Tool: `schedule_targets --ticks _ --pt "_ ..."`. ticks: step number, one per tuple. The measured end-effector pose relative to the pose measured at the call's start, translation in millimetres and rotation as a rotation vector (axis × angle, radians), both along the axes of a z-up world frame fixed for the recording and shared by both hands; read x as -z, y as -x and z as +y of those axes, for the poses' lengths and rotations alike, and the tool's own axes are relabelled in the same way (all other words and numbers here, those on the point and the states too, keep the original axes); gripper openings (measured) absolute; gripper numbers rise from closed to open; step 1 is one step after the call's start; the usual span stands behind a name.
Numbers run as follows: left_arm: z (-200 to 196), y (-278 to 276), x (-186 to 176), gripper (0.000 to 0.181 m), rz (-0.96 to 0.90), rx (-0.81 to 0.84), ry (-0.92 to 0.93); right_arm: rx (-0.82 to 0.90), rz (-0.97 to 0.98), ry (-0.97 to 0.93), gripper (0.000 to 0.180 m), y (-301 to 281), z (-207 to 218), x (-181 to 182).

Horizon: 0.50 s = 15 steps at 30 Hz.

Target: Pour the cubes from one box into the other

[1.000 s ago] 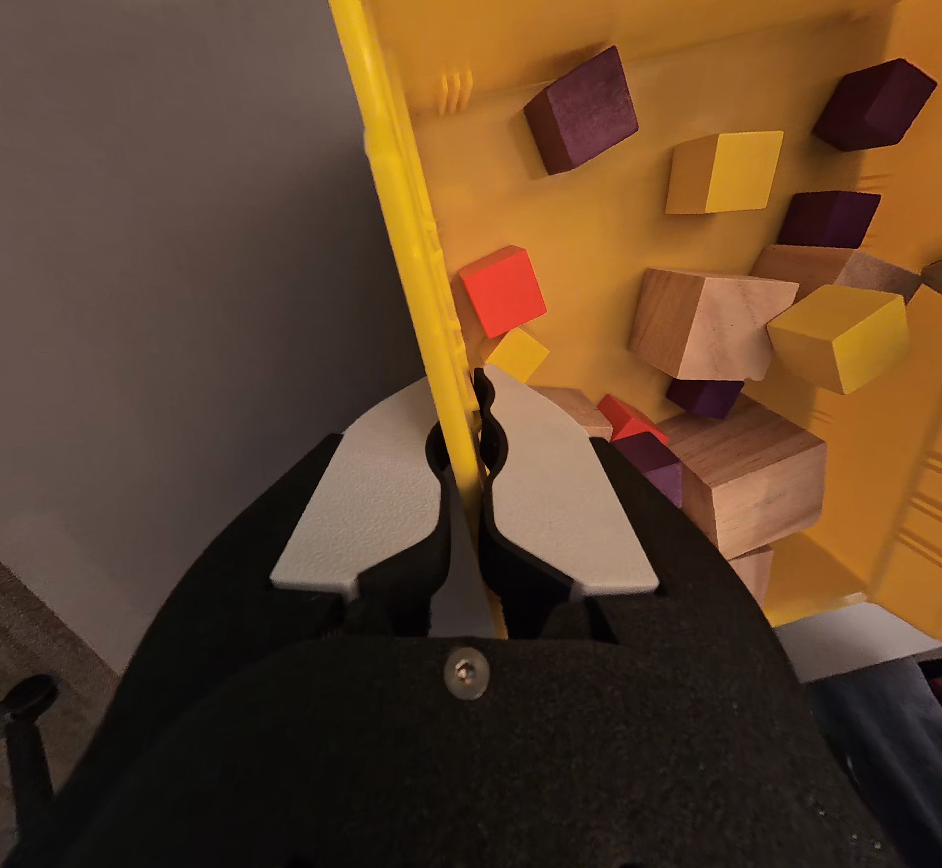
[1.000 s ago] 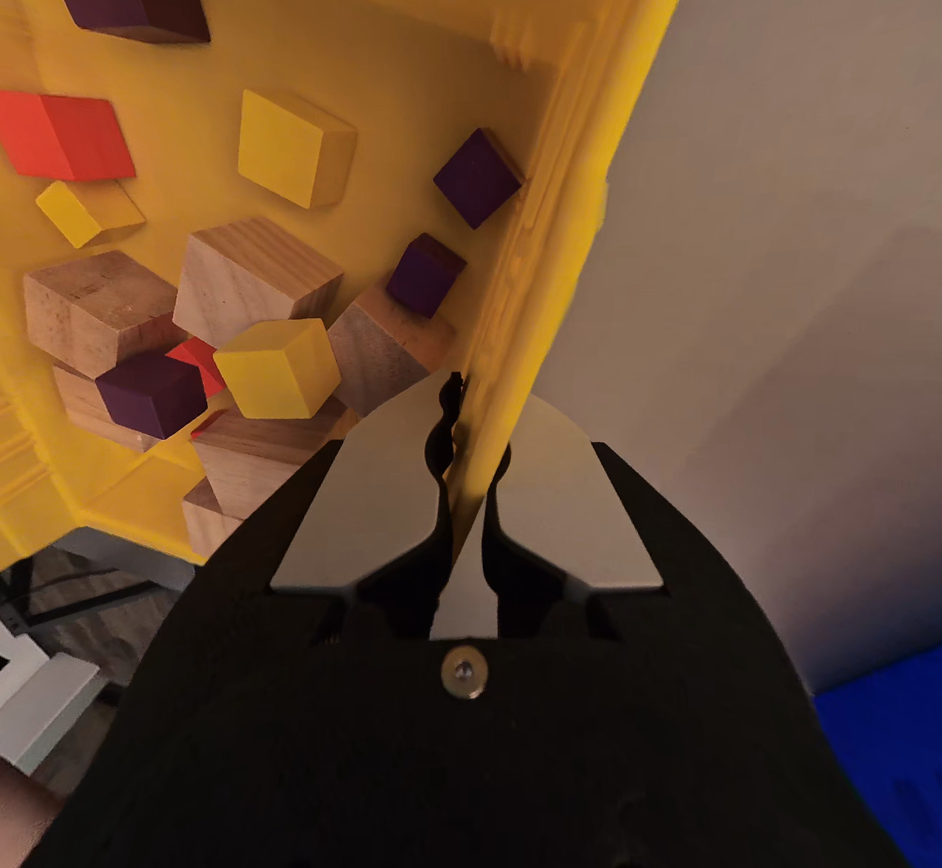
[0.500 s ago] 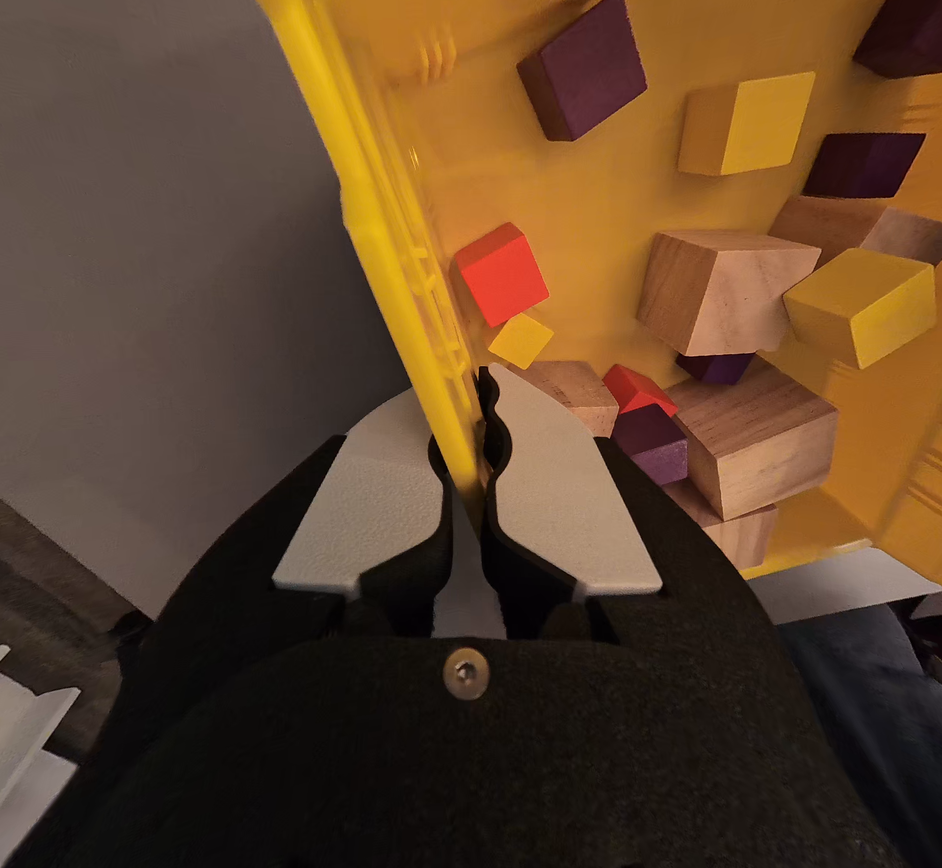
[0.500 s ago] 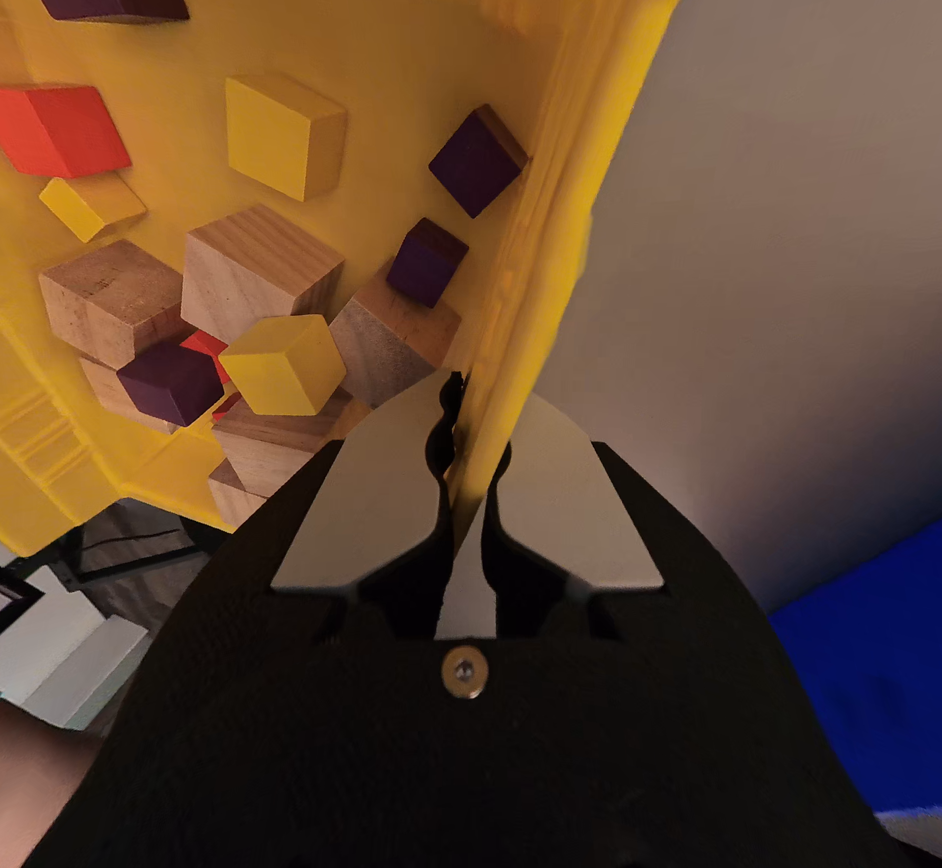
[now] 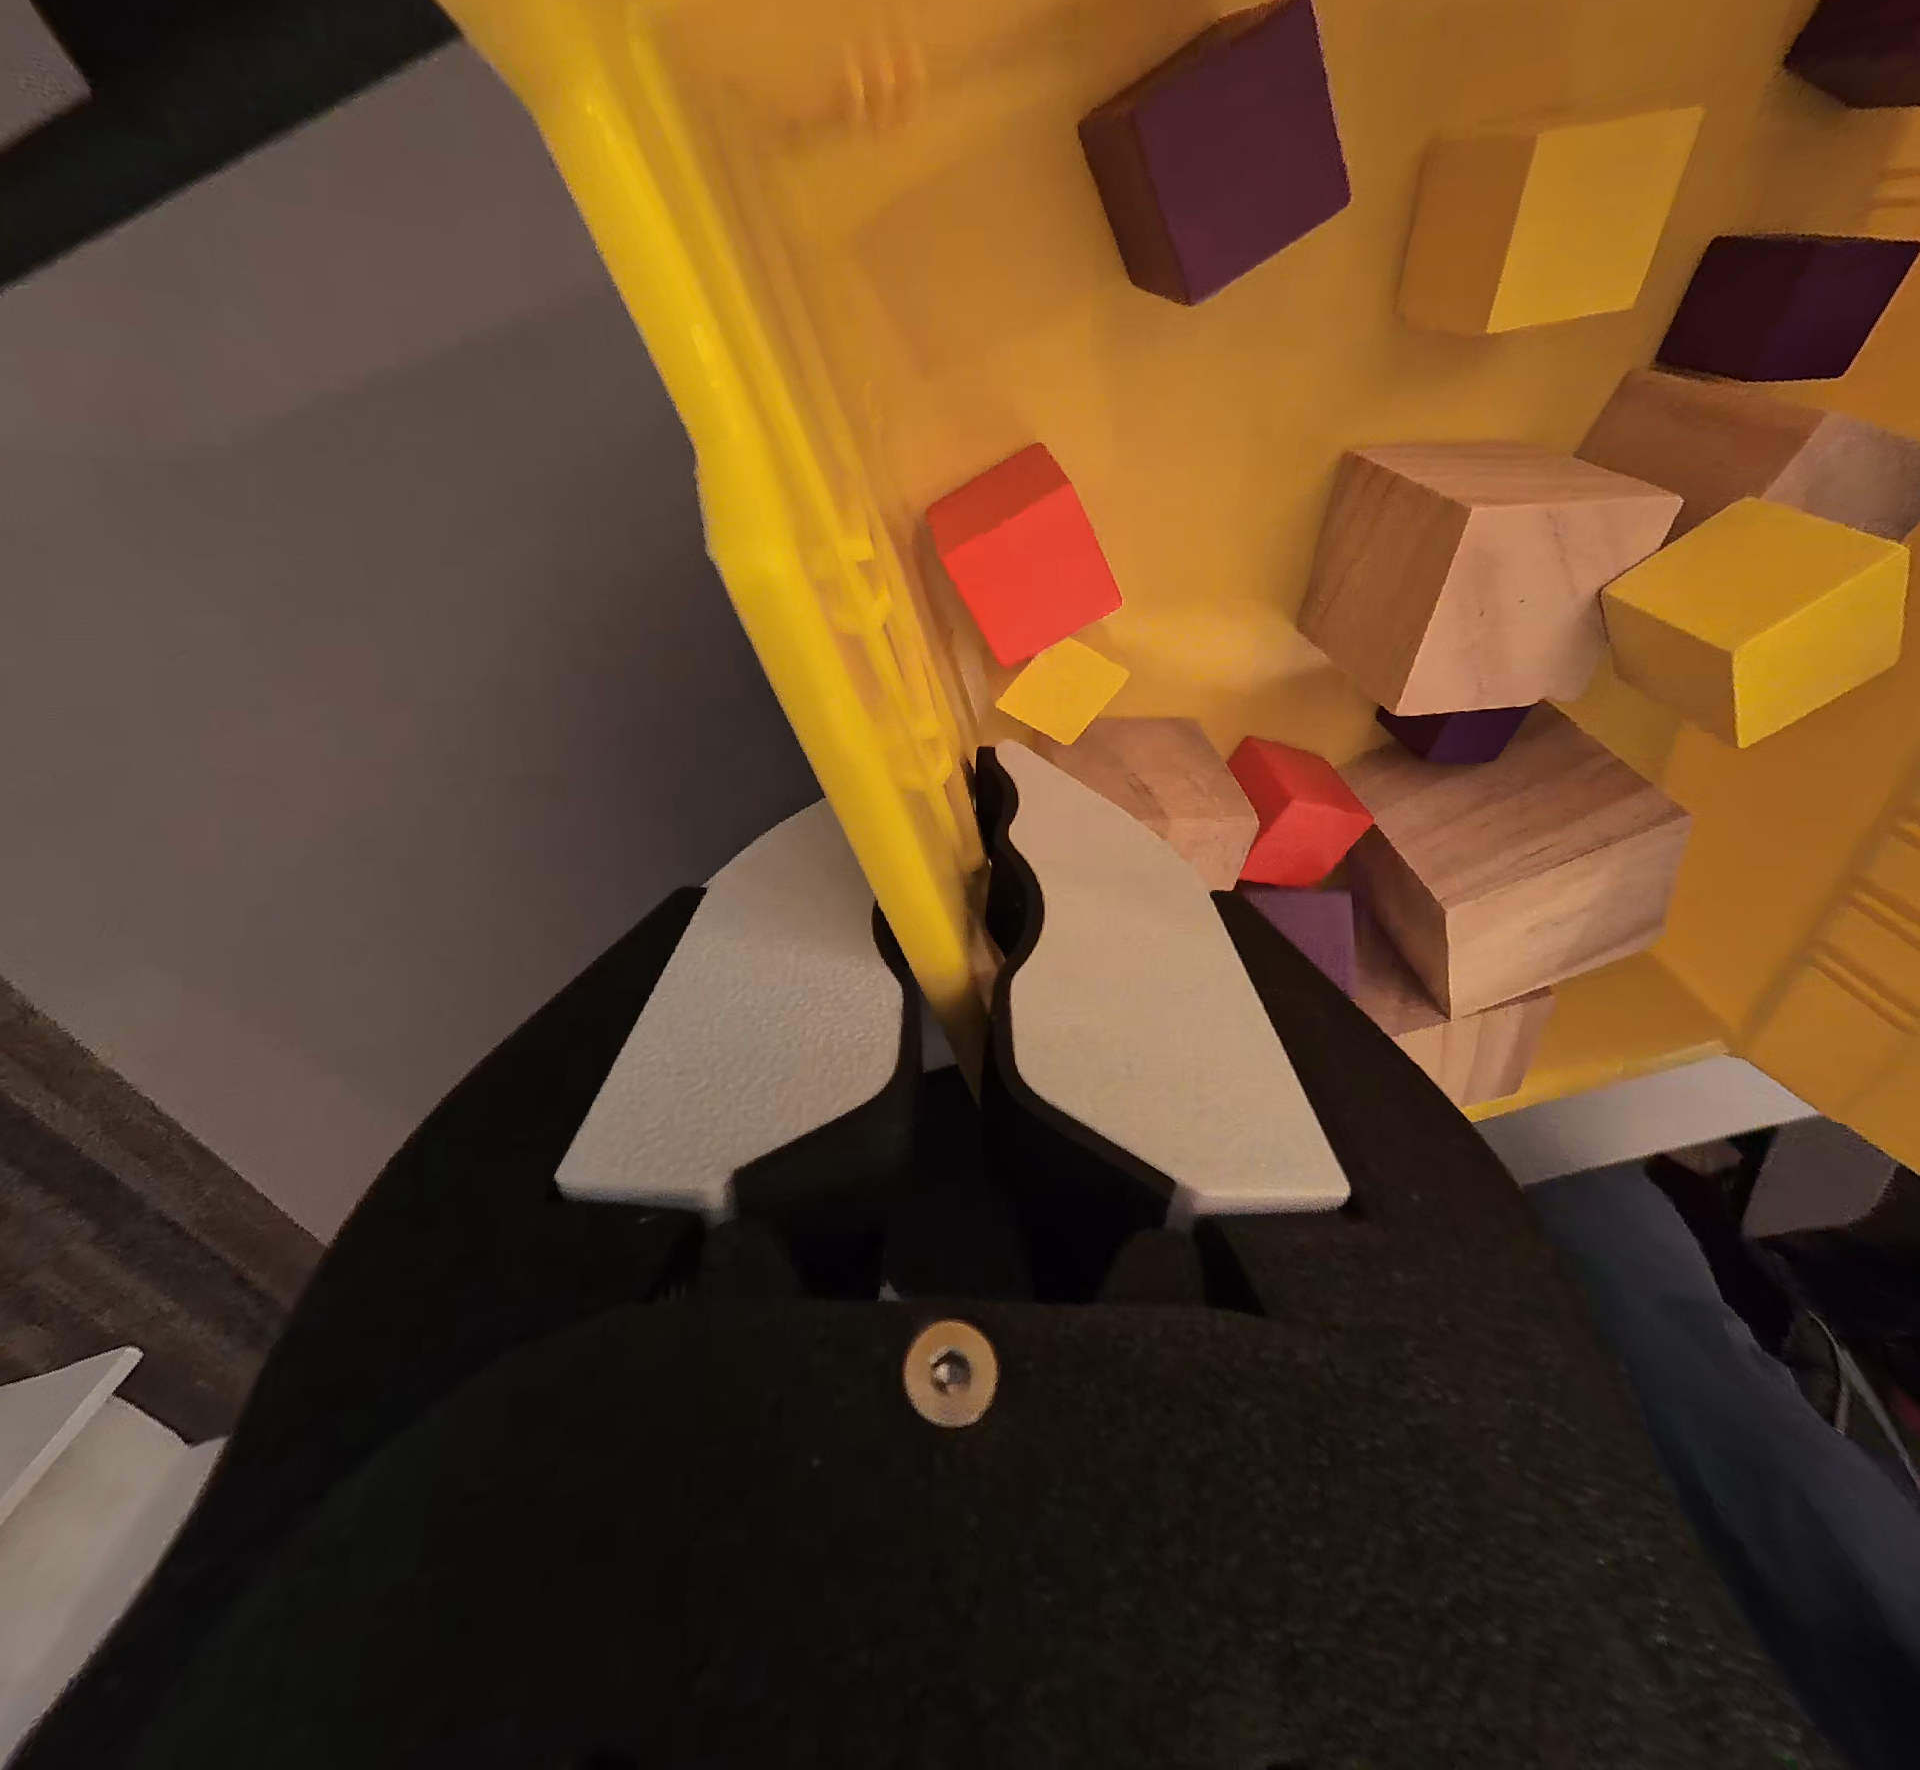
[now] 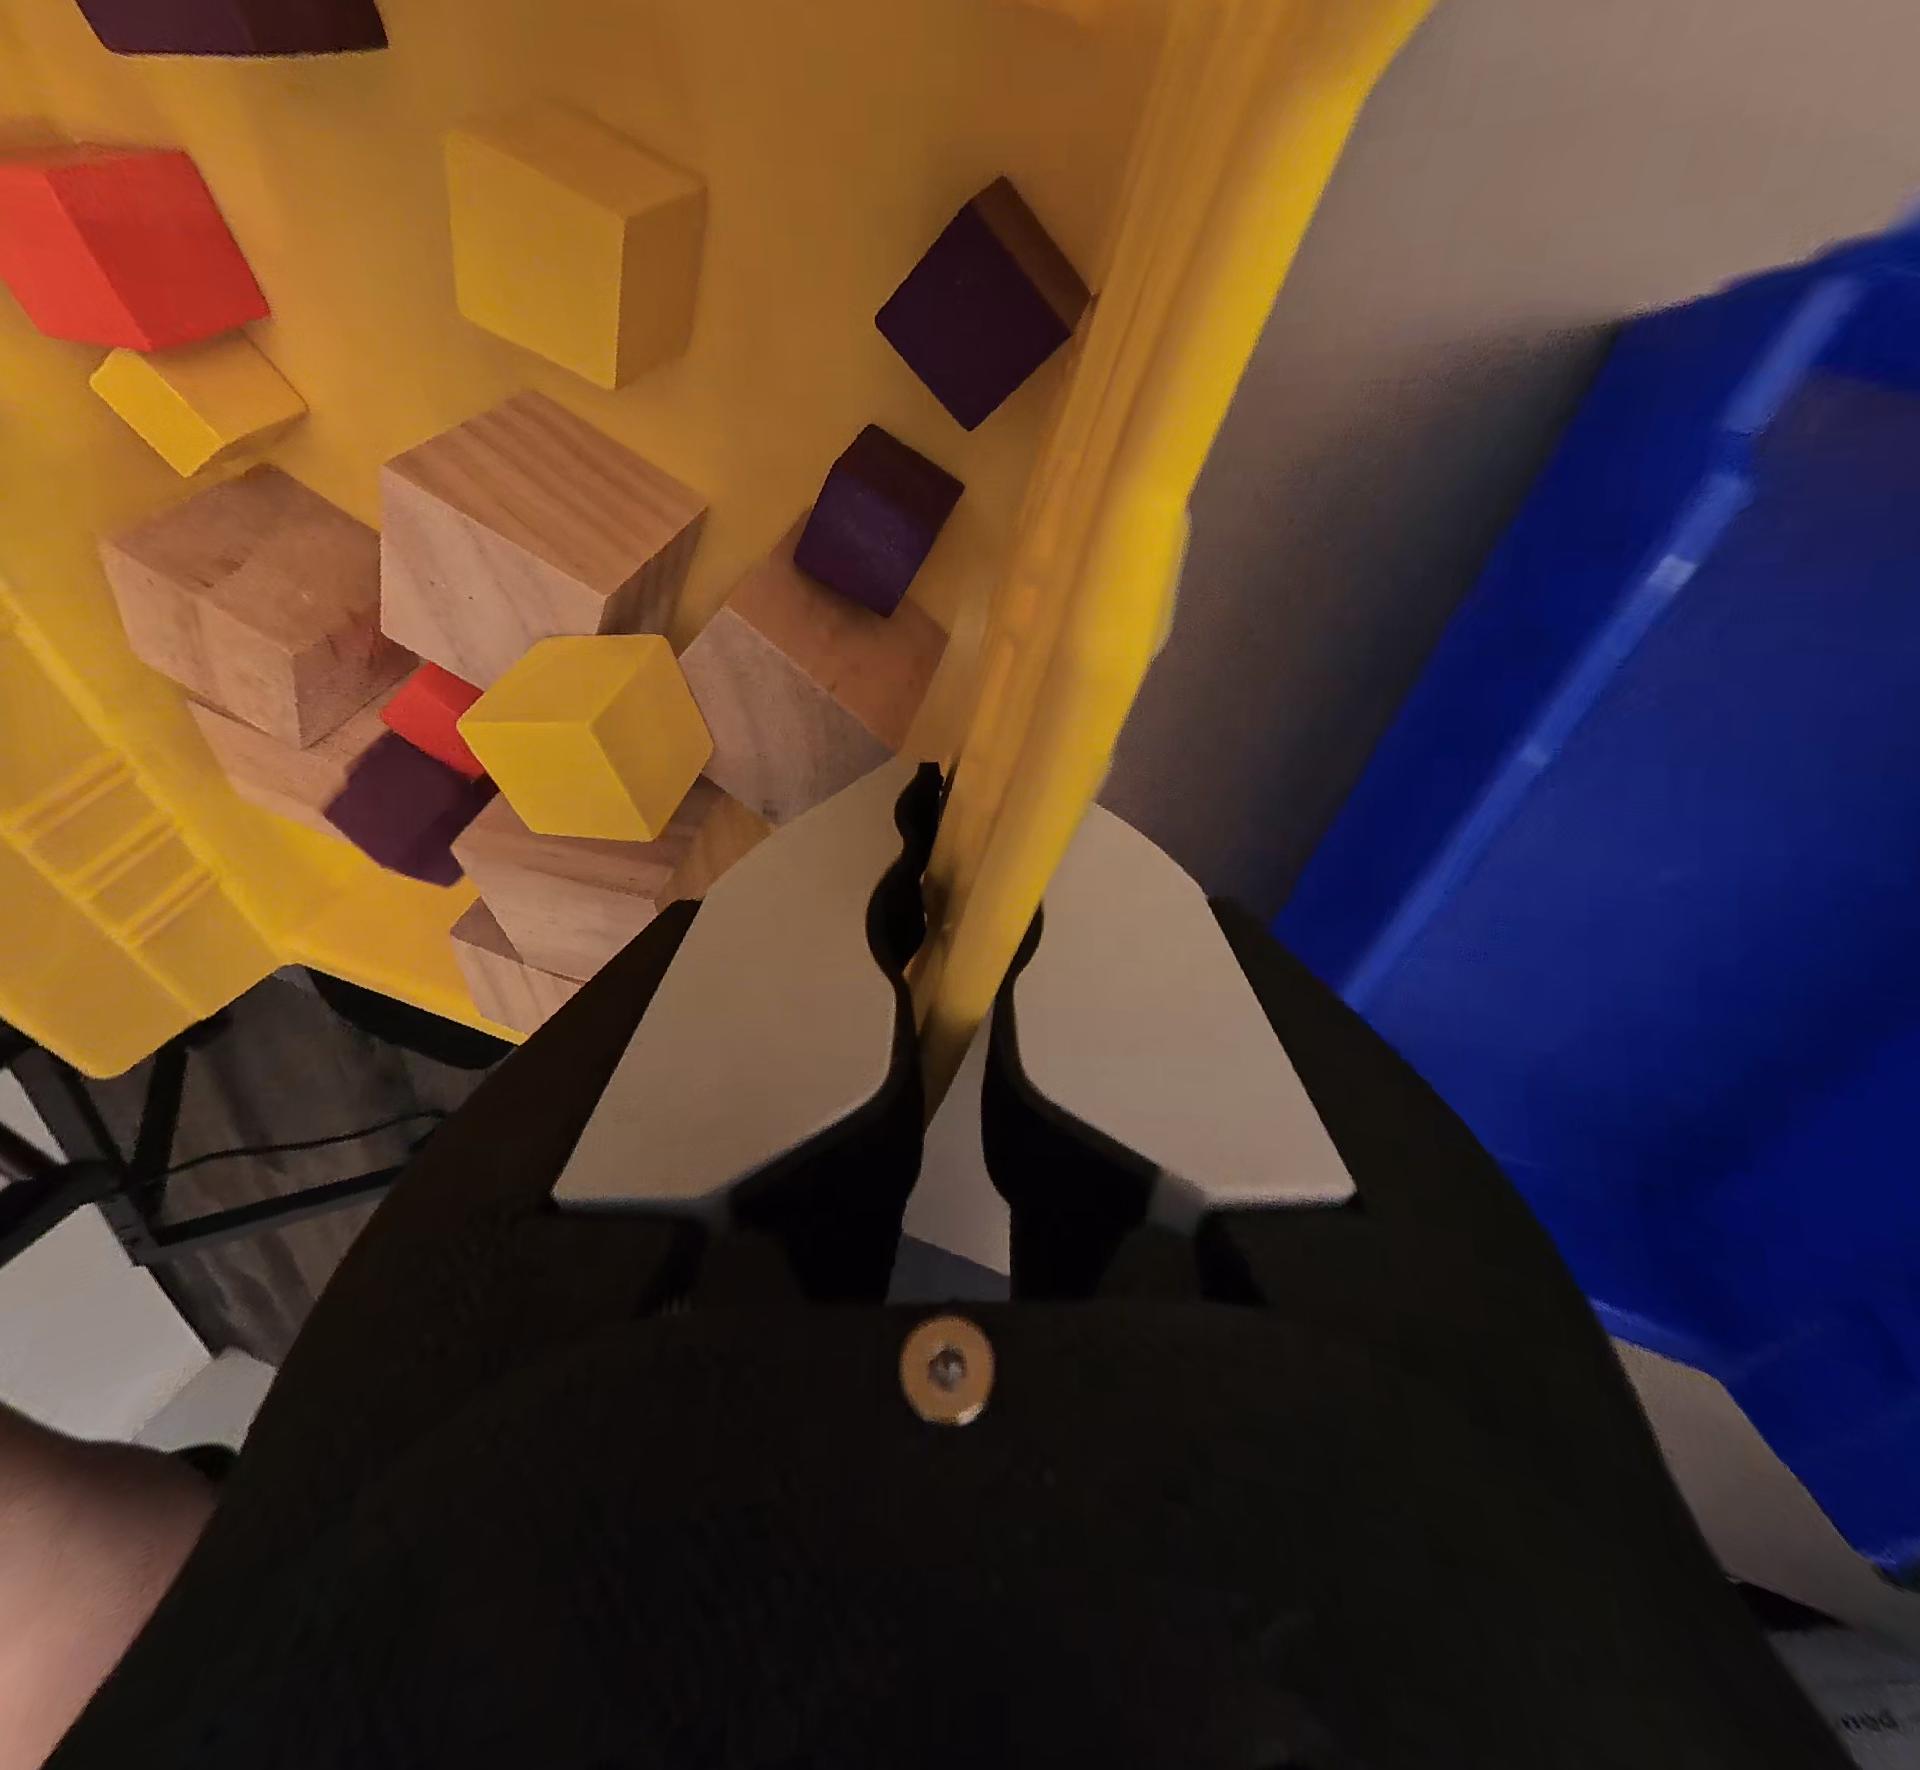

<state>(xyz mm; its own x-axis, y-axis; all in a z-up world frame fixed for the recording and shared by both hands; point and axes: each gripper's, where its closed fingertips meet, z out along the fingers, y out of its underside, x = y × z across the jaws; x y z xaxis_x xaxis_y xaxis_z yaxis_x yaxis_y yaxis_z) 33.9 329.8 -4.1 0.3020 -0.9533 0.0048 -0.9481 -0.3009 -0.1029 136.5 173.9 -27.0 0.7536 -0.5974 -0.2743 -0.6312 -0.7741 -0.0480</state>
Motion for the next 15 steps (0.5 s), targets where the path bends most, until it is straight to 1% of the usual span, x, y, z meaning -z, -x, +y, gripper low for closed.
schedule_targets --ticks 4,7,10,15 --pt "-38.1 -38.2 -39.4 0.006 -0.006 0.05 -0.025 0.05 0.002 -0.027 0.007 -30.0 -41.8 -35.1" --pt "-71.8 -71.1 -57.5 0.006 0.0 0.098 -0.016 0.094 0.009 -0.02 0.007 -53.8 -80.5 -54.7" --pt "-109.3 -109.0 -63.1 0.006 -0.015 0.143 0.015 0.141 0.002 0.002 0.007 -83.0 -122.3 -66.4" --pt "-173.8 -177.8 -55.1 0.006 -0.05 0.249 0.039 0.239 -0.036 0.06 0.007 -135.2 -195.3 -69.7"
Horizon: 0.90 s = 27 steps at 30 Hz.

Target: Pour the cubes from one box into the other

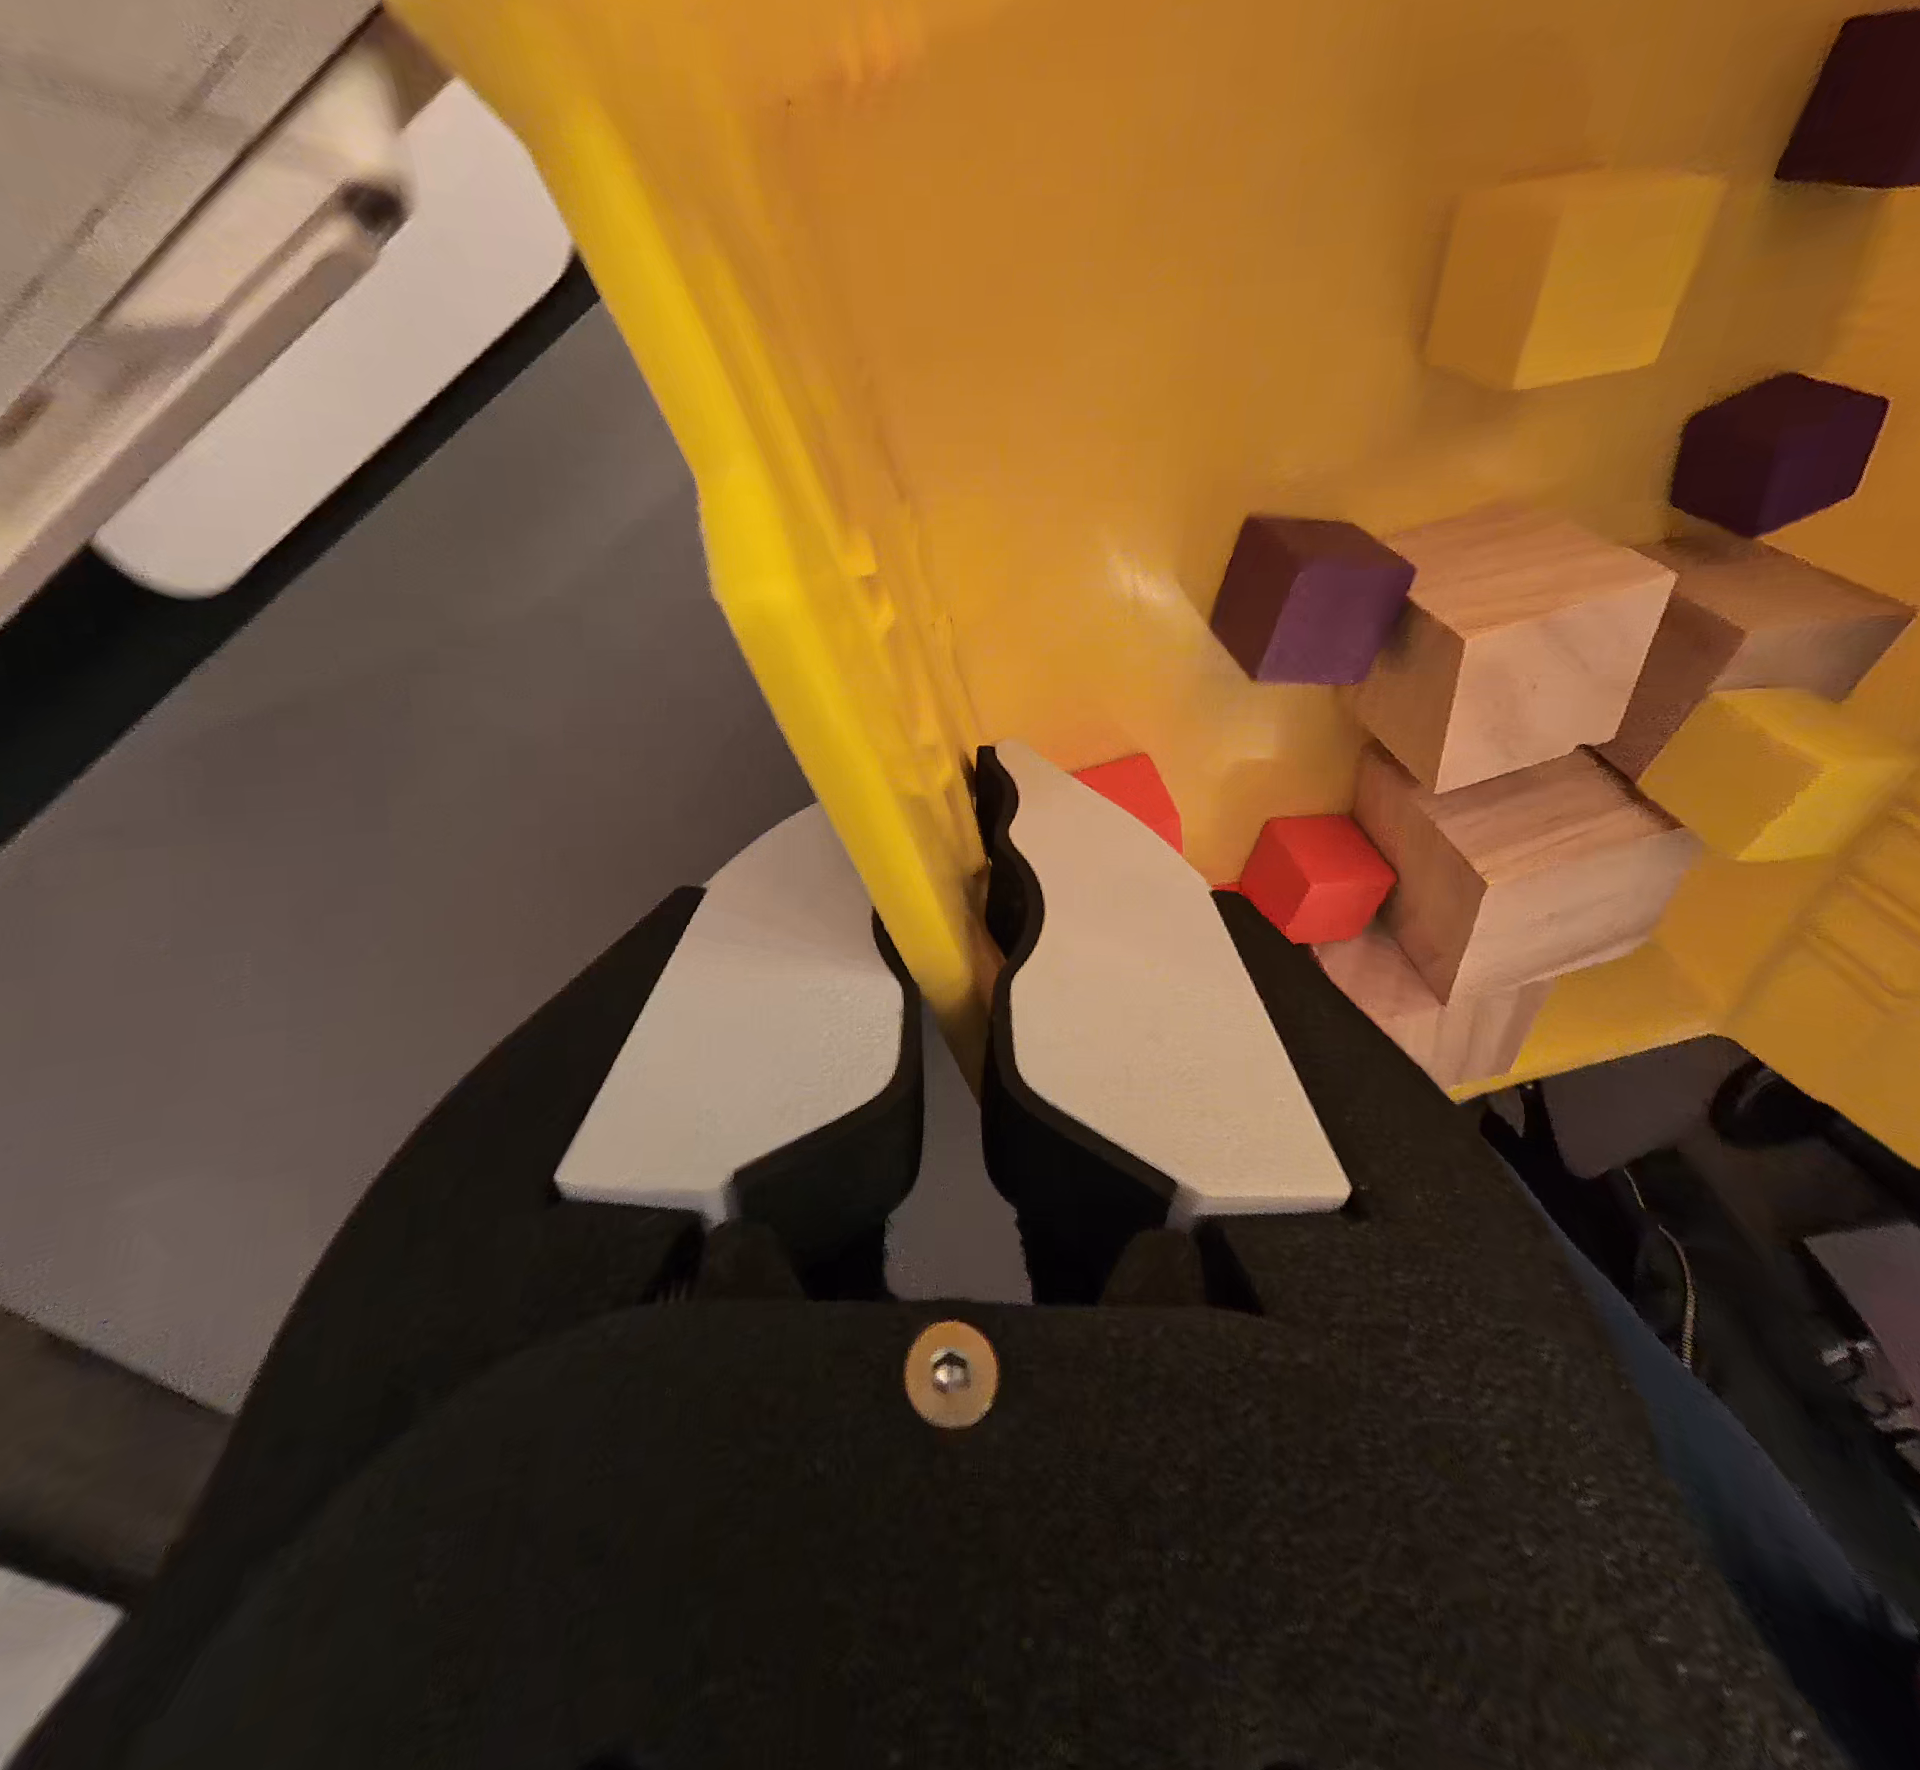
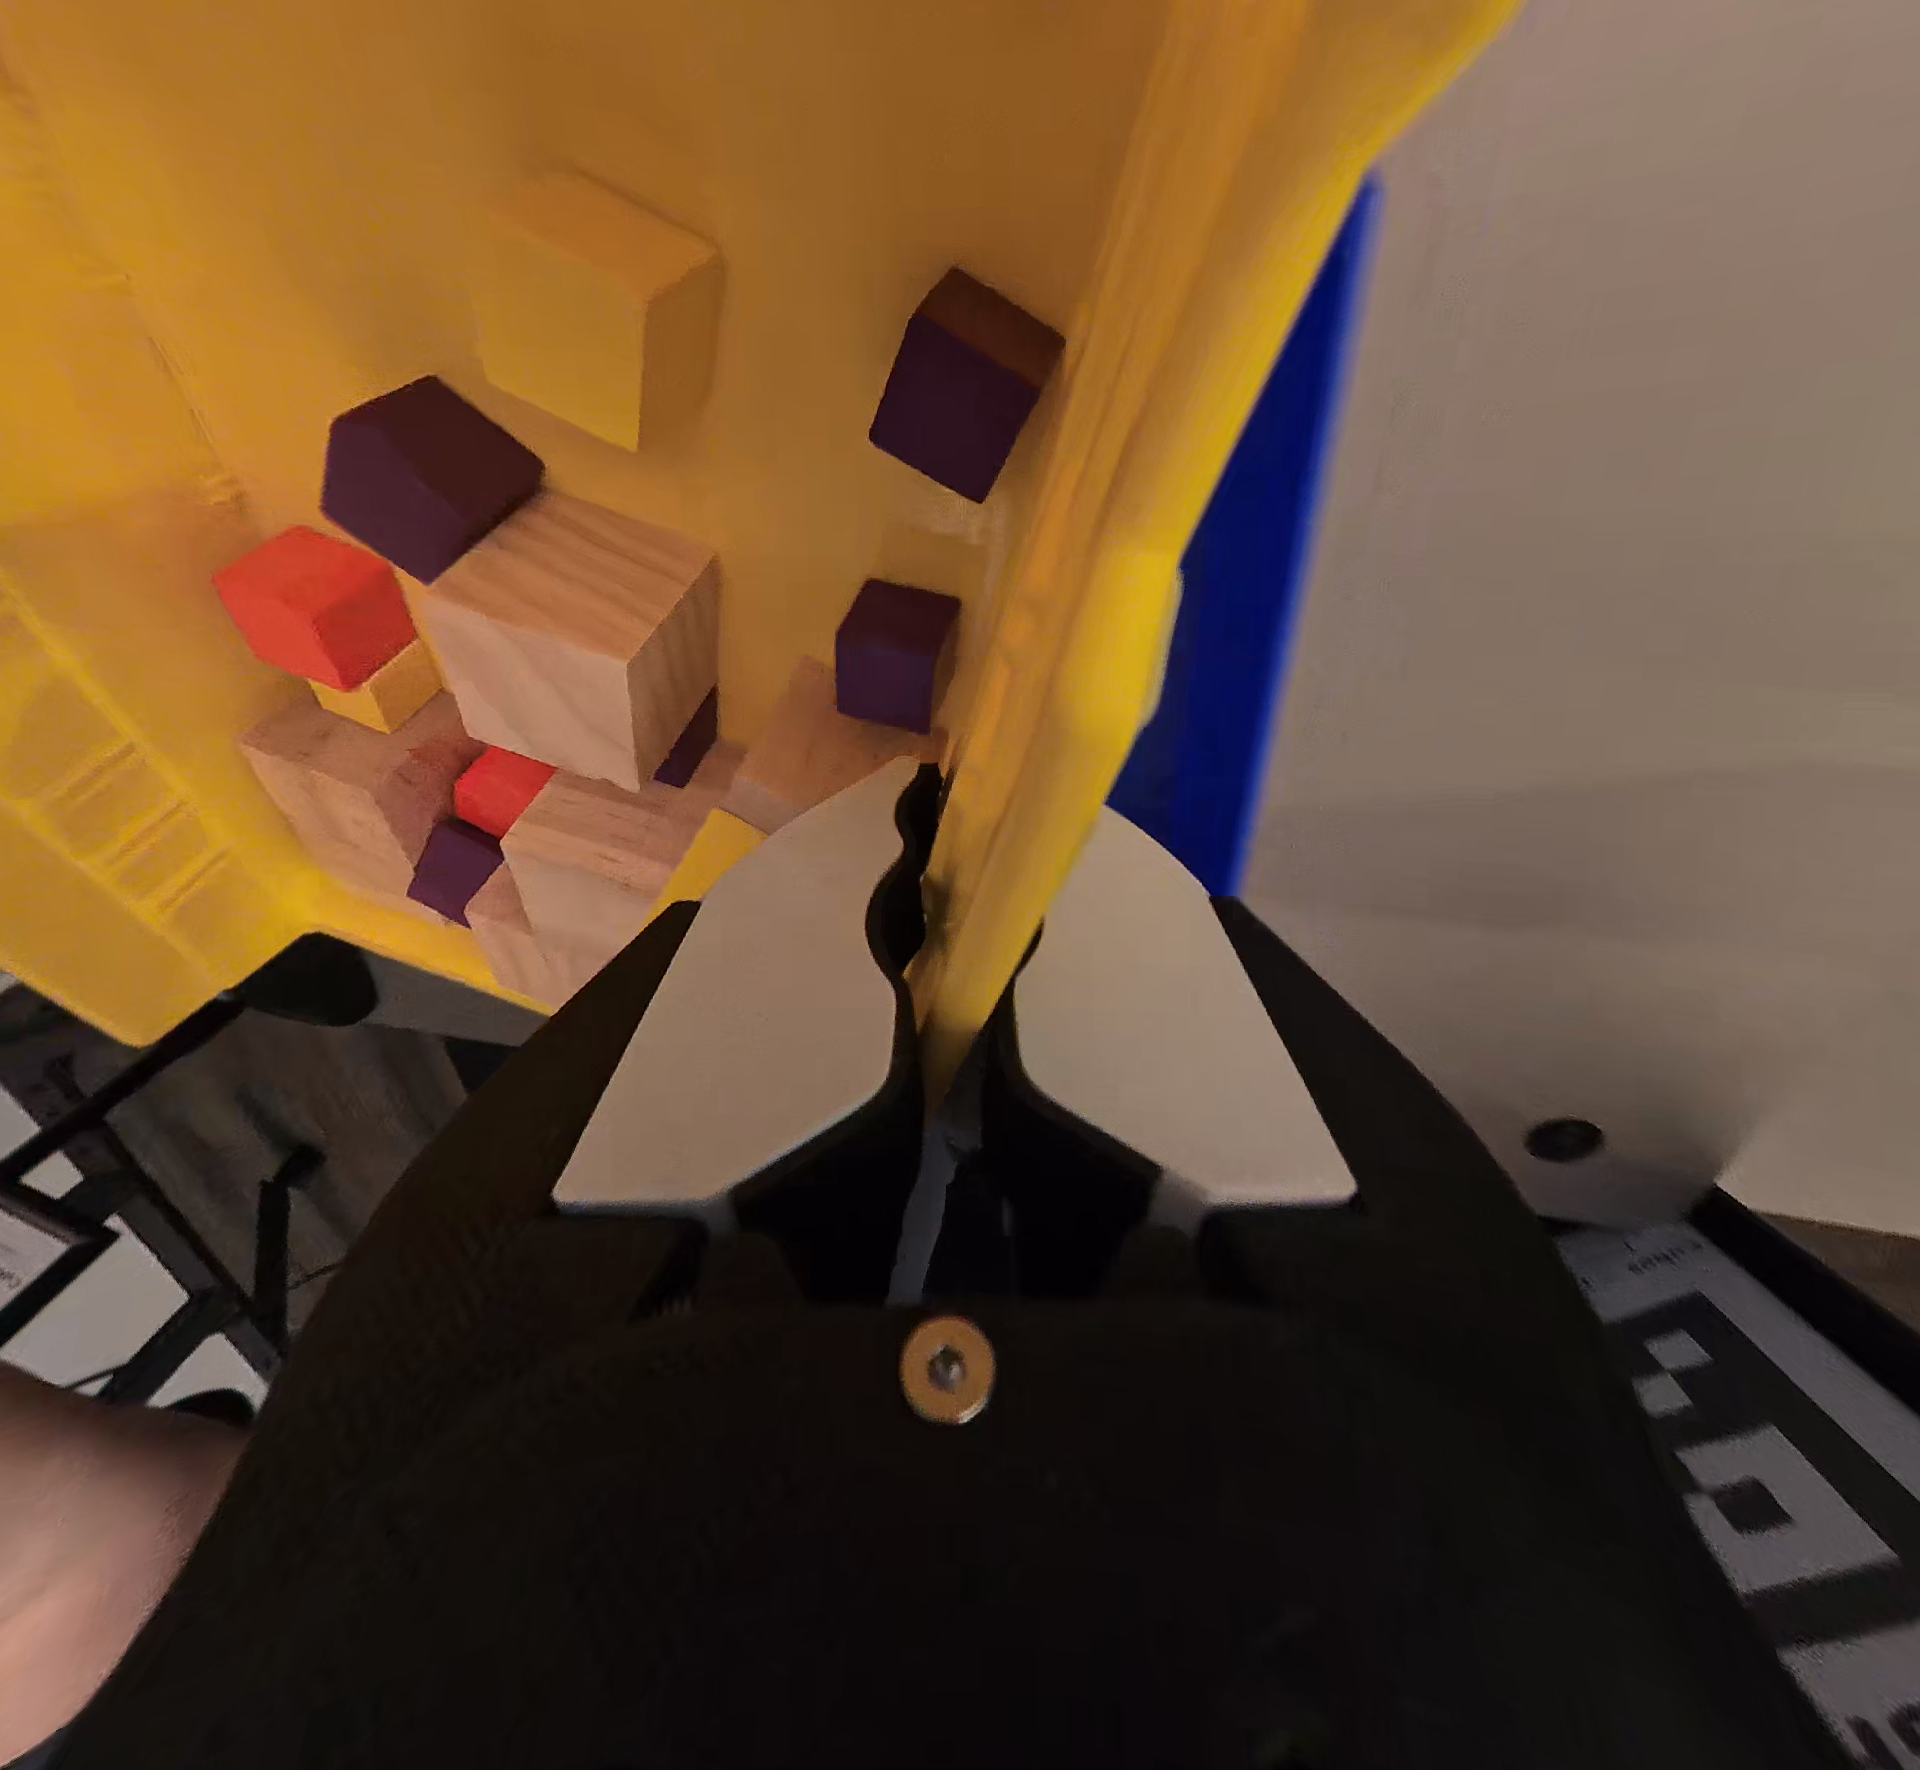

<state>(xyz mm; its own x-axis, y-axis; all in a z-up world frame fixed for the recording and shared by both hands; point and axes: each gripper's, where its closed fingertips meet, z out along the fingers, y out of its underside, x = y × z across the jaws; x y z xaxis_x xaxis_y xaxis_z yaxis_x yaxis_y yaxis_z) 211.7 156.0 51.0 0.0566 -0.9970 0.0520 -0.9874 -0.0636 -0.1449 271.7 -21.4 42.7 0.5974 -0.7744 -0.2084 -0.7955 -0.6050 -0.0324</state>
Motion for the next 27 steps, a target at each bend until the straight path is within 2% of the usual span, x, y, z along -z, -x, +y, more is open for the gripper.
schedule_targets --ticks 5,10,16,27 --pt "-42.2 -57.0 4.4 0.006 -0.063 0.064 0.021 0.083 -0.039 -0.003 0.007 -41.4 -48.6 1.1" --pt "-57.8 -93.5 3.8 0.006 -0.109 0.087 -0.019 0.126 -0.093 -0.024 0.007 -72.2 -66.7 3.9" --pt "-60.3 -117.8 2.4 0.006 -0.183 0.1 -0.036 0.152 -0.155 -0.061 0.007 -93.6 -70.0 5.5" --pt "-40.9 -130.5 -28.4 0.006 -0.439 0.083 -0.07 0.127 -0.412 -0.116 0.007 -110.9 -50.4 -26.9"
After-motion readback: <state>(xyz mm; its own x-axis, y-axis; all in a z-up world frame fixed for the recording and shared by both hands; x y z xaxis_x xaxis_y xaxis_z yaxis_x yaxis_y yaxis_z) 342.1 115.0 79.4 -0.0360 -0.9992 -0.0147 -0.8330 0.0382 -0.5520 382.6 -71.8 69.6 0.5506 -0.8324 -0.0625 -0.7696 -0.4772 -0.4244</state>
